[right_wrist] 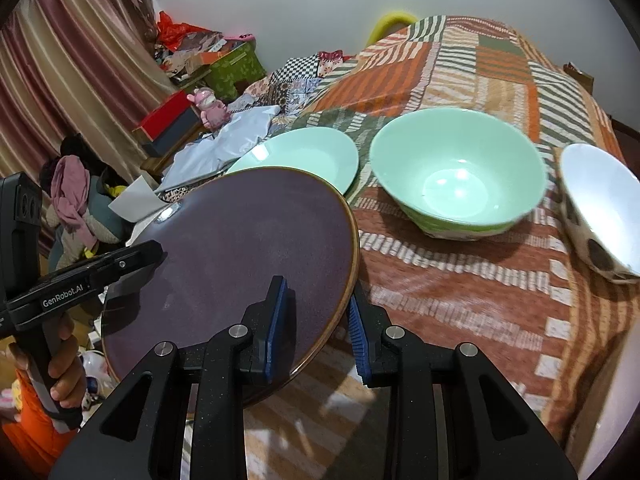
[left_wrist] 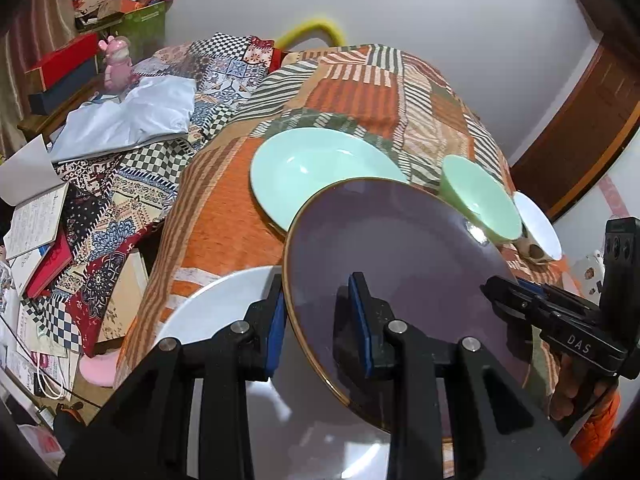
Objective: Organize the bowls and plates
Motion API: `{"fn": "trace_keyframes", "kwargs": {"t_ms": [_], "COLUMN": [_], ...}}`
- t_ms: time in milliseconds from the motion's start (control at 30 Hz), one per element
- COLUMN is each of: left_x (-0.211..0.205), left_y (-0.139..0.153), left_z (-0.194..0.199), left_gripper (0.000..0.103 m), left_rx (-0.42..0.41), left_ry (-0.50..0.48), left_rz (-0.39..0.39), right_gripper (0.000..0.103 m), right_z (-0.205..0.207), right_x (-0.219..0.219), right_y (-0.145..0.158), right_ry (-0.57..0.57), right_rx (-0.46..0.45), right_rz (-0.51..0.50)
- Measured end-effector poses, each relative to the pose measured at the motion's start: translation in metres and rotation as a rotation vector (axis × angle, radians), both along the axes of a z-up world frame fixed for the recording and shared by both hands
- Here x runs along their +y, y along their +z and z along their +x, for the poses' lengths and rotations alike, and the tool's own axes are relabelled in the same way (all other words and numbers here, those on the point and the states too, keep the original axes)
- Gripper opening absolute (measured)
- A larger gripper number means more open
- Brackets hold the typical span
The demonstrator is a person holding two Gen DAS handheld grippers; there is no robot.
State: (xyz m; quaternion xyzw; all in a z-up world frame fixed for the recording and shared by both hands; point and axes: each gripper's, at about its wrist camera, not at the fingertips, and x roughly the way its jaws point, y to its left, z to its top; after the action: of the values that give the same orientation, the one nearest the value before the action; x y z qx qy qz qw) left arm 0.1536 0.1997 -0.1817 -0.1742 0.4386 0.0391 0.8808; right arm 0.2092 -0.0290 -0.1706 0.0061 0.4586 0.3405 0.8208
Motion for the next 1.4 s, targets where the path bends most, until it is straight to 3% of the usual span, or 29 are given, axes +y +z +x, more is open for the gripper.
{"fn": "trace_keyframes", "kwargs": {"t_ms": [667, 1400], "left_x": [-0.062, -0.105], "left_y": [0.019, -0.016], "left_z": [-0.030, -0.024], "left_gripper": [0.030, 0.030], "left_rx": [-0.045, 0.042], "left_ry": [-0.070, -0.178], "left_rz": [-0.029, -0.049], "right_gripper": [0.027, 0.027], "right_z": [-0.036, -0.059], "right_x": [-0.062, -0.101], "right_y": [0.015, -0.006], "right_ry": [-0.074, -0.187], "right_rx": [-0.038, -0.005], "right_rz": [0.014, -0.039]}}
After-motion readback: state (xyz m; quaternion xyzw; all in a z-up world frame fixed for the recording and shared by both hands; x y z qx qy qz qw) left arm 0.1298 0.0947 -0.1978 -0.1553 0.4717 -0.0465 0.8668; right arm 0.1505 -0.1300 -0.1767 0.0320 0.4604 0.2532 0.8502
